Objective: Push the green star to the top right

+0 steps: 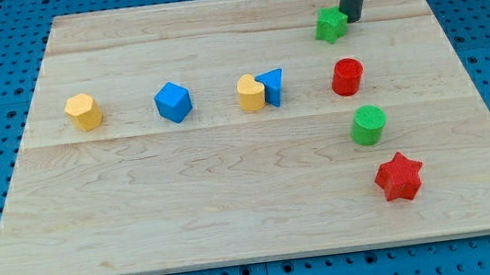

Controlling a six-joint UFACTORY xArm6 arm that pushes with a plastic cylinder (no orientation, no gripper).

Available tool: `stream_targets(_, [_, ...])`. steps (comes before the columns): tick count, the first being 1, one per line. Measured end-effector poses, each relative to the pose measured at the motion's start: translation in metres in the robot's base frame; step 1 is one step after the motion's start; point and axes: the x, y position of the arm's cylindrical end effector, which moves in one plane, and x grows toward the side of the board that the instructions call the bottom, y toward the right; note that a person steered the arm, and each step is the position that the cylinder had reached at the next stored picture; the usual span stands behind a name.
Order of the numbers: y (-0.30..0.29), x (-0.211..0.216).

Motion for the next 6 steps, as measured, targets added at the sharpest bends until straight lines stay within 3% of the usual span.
stream_targets(3, [0.007,-0.004])
stream_targets(4, [0.041,0.013])
stream_targets(5, [0.005,0.039])
stream_targets(6, [-0.099,-0.003])
